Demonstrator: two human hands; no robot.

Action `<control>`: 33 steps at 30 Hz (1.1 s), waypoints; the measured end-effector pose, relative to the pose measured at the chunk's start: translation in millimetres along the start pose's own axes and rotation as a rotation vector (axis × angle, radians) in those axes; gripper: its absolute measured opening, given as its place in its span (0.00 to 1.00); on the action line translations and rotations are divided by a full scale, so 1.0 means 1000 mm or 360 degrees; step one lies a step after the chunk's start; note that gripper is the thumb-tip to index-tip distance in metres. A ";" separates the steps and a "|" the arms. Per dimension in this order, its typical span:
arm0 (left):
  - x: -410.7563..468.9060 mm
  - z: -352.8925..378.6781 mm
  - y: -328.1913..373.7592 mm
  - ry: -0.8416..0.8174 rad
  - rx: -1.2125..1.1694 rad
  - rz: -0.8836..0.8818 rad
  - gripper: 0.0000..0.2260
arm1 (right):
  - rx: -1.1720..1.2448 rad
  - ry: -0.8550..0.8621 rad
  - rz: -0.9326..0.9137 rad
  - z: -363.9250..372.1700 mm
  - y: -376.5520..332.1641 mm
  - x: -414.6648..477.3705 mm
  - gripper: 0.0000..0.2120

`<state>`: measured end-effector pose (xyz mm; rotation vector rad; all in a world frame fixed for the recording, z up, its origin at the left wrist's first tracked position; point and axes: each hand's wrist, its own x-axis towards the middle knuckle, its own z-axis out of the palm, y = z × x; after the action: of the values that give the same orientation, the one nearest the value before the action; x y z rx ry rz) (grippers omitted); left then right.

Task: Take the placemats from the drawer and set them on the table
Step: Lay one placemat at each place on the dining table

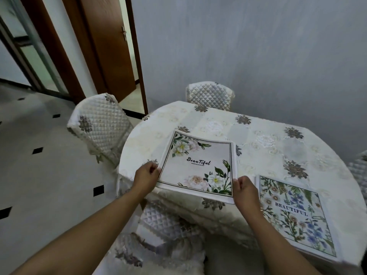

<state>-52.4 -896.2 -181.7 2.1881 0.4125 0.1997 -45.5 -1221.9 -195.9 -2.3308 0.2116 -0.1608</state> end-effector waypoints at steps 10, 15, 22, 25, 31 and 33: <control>0.093 -0.053 -0.038 -0.0228 -0.0030 0.0131 0.07 | -0.0081 0.0219 0.0179 0.062 -0.080 -0.006 0.13; 0.124 -0.041 -0.049 -0.0315 -0.0076 0.0113 0.06 | -0.0141 0.0234 0.0270 0.083 -0.081 0.011 0.13; 0.159 -0.007 -0.070 -0.0314 0.0008 0.0050 0.07 | -0.0061 0.0172 0.0368 0.121 -0.057 0.054 0.12; 0.172 0.012 -0.080 -0.0295 0.0079 0.0048 0.08 | -0.0005 0.0141 0.0399 0.138 -0.039 0.074 0.12; 0.197 0.058 -0.105 -0.0324 0.0144 0.0078 0.07 | -0.0041 0.0078 0.0469 0.171 -0.001 0.106 0.13; 0.204 0.074 -0.115 -0.0341 0.0141 0.0087 0.07 | -0.0100 0.0064 0.0468 0.181 0.013 0.111 0.13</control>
<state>133.0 -812.6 -318.7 2.2806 0.2453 -0.0247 94.4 -1126.4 -324.6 -2.3287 0.5821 -0.0554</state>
